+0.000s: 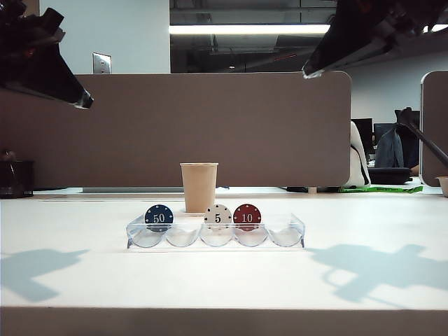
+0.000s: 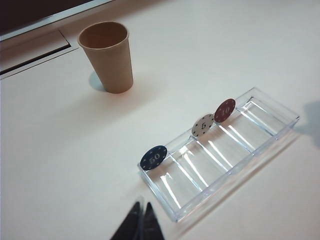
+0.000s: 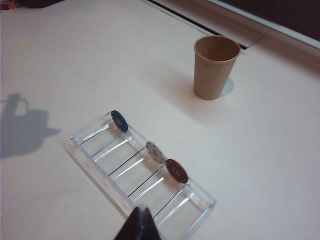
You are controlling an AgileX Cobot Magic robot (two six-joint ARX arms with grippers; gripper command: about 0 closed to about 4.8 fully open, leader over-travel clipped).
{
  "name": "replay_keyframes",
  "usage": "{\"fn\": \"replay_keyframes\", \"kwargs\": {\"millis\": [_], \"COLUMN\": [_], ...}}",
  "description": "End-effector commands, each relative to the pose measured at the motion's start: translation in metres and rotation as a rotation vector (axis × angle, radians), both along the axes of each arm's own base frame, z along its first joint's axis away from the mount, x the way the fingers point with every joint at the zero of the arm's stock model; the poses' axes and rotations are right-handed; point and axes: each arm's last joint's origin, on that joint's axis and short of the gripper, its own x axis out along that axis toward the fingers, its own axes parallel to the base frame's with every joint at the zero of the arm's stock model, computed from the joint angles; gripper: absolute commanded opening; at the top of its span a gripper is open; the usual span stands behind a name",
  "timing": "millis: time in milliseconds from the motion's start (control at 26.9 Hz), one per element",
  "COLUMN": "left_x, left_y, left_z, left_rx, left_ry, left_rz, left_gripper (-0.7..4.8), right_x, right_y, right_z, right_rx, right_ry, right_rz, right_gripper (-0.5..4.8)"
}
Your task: Pick up the chip with the greater value and put it into the paper cup.
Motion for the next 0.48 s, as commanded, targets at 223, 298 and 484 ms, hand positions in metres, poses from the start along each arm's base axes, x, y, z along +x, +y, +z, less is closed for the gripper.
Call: {"fn": "replay_keyframes", "kwargs": {"millis": [223, 298, 484], "left_x": [0.001, 0.001, 0.001], "left_y": [0.0, 0.0, -0.001], "left_z": [0.005, 0.005, 0.004], "left_rx": [0.003, 0.012, 0.09], "left_ry": [-0.054, -0.058, -0.102], "left_rz": [-0.009, -0.013, -0.07], "left_gripper": [-0.05, -0.06, -0.05], "right_x": [0.011, 0.013, 0.013], "right_y": [0.013, 0.015, 0.017], "right_z": [-0.011, -0.014, -0.018], "right_rx": [0.096, 0.08, 0.089], "right_ry": [0.127, 0.132, 0.171], "right_rz": [-0.103, -0.14, -0.214], "right_gripper": [-0.05, -0.06, -0.05]}}
